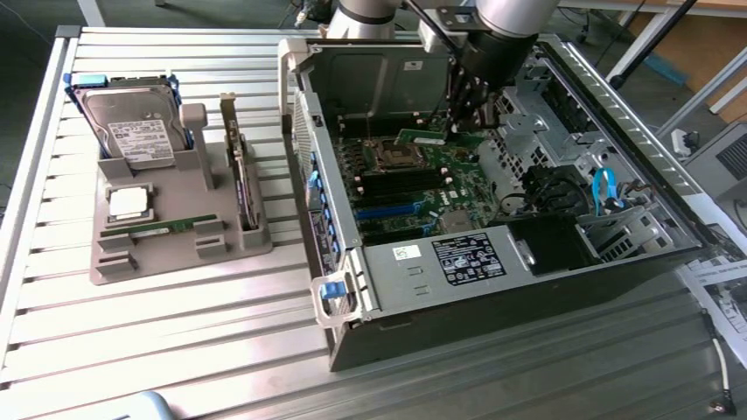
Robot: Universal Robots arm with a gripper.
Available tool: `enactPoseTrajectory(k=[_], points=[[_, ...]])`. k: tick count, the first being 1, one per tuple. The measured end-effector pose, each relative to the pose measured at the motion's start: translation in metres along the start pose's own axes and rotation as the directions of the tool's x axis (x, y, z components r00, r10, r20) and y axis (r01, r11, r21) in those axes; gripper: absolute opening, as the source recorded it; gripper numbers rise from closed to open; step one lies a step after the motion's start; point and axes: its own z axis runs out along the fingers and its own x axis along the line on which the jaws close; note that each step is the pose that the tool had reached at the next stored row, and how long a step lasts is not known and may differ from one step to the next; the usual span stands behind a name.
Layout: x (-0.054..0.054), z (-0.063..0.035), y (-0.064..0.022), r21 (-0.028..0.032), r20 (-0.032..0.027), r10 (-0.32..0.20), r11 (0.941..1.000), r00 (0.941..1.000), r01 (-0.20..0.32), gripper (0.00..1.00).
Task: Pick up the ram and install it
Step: 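Insert the ram into the slot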
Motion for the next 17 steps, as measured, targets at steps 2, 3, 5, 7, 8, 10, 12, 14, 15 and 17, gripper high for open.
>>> enactPoseTrajectory(k=[2,3,5,7,8,10,12,14,15,17], points=[[0.0000,0.0007,0.0000,0.0000,0.0000,0.000,1.0000,1.0000,0.000,0.13],[0.0000,0.0011,0.0000,0.0000,0.0000,0.000,1.0000,1.0000,0.000,0.13],[0.0001,0.0020,0.0001,0.0000,0.0000,0.000,1.0000,1.0000,0.000,0.13],[0.0002,0.0031,0.0001,0.0000,0.0000,0.000,1.0000,1.0000,0.000,0.13],[0.0002,0.0036,0.0002,0.0000,0.0000,0.000,1.0000,1.0000,0.000,0.13],[0.0002,0.0044,0.0002,0.0000,0.0001,0.000,1.0000,1.0000,0.000,0.13],[0.0003,0.0050,0.0002,-0.0001,0.0000,0.000,1.0000,1.0000,0.000,0.13],[0.0003,0.0056,0.0002,0.0000,-0.0001,0.000,1.0000,1.0000,0.000,0.13],[0.0003,0.0059,0.0002,0.0000,0.0000,0.000,1.0000,1.0000,0.000,0.13],[0.0003,0.0066,0.0003,0.0000,0.0000,0.000,1.0000,1.0000,0.000,0.13]])
